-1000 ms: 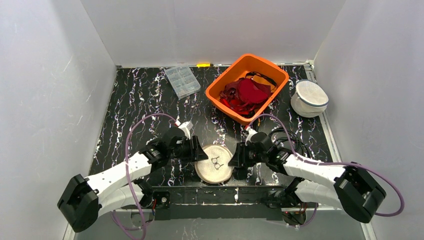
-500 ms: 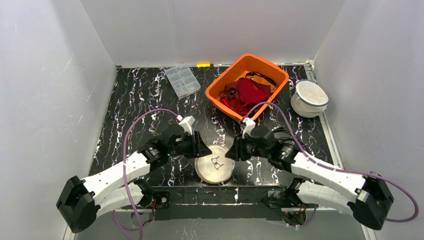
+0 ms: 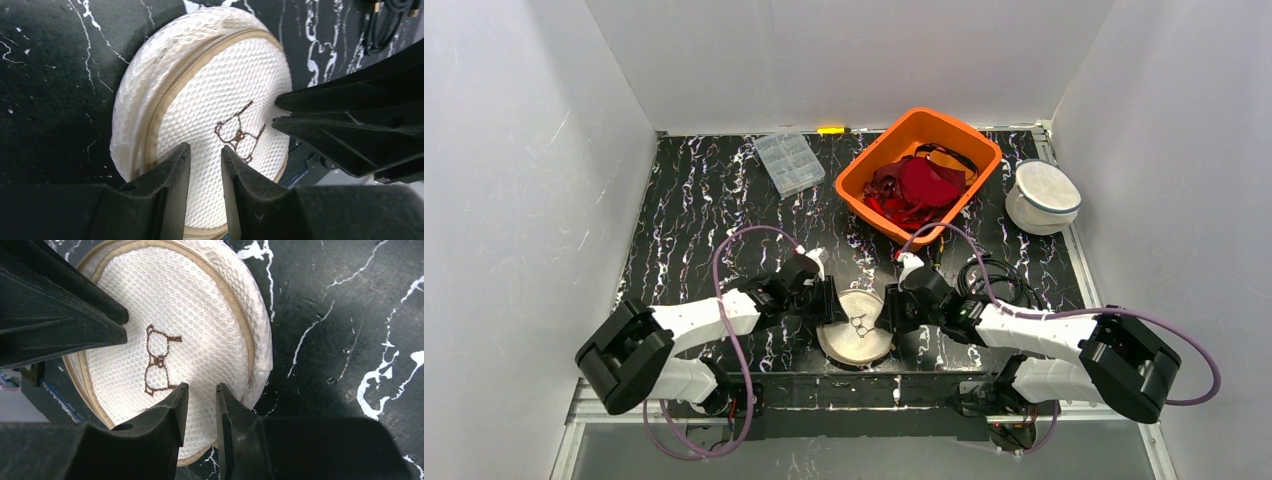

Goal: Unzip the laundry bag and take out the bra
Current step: Adjust the laundry bag at the center of the board, then move the laundry bag to the center of the board.

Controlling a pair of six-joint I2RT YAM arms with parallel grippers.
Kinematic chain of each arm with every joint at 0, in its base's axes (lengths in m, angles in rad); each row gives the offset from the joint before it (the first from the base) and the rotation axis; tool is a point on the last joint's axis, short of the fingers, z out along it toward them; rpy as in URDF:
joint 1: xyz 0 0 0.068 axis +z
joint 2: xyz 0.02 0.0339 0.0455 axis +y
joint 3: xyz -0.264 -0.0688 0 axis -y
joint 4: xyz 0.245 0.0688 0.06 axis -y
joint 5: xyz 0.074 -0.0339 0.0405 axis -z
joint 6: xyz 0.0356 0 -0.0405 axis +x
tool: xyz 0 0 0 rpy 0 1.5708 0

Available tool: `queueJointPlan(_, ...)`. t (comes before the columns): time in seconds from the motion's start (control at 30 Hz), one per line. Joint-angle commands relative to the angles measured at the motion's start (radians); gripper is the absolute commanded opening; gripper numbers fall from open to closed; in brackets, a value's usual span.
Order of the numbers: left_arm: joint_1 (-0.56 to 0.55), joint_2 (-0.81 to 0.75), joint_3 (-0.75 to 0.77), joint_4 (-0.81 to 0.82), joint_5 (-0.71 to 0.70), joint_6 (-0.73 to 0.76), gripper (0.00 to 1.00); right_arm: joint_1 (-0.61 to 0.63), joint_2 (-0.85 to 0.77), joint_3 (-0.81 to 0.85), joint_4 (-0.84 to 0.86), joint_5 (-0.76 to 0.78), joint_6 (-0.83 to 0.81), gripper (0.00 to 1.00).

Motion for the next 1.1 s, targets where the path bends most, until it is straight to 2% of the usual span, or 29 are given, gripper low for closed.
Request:
queueJointPlan(0.0,-0.004,0.051,-0.019,0.019,-0.042,0.013,0.27,0.003,0.026,-0.041,0.07,0.071,0.013,0.34)
queueJointPlan(0.2,-0.004,0.04,-0.04,0.024,-0.048,0.018,0.26,0.003,0.022,-0.062,0.079,0.055,0.023,0.35)
queueJointPlan(0.33,-0.004,-0.044,-0.041,0.004,-0.039,0.014,0.3,0.002,-0.079,-0.034,0.011,0.058,0.017,0.42)
queueJointPlan(0.47,-0.004,-0.161,-0.034,-0.047,-0.039,0.01,0.42,0.002,-0.184,-0.003,-0.092,0.08,0.004,0.56)
queueJointPlan(0.67,-0.004,-0.336,-0.03,-0.228,-0.072,-0.004,0.57,0.002,-0.284,-0.023,-0.176,0.134,0.011,0.65)
queueJointPlan(0.8,-0.004,-0.416,-0.081,-0.307,-0.11,-0.054,0.74,0.001,-0.302,-0.061,-0.16,0.131,0.035,0.69)
queueJointPlan(0.83,-0.003,-0.427,-0.103,-0.3,-0.1,-0.069,0.78,0.001,-0.304,-0.074,-0.141,0.123,0.042,0.69)
queueJointPlan(0.9,-0.004,-0.429,-0.146,-0.257,-0.07,-0.103,0.92,0.001,-0.306,-0.088,-0.112,0.108,0.049,0.7)
queueJointPlan(0.97,-0.004,-0.412,-0.181,-0.192,-0.04,-0.134,0.97,0.001,-0.306,-0.093,-0.094,0.097,0.054,0.69)
queueJointPlan(1.07,-0.004,-0.359,-0.208,-0.098,-0.009,-0.16,0.98,0.001,-0.307,-0.094,-0.093,0.087,0.056,0.69)
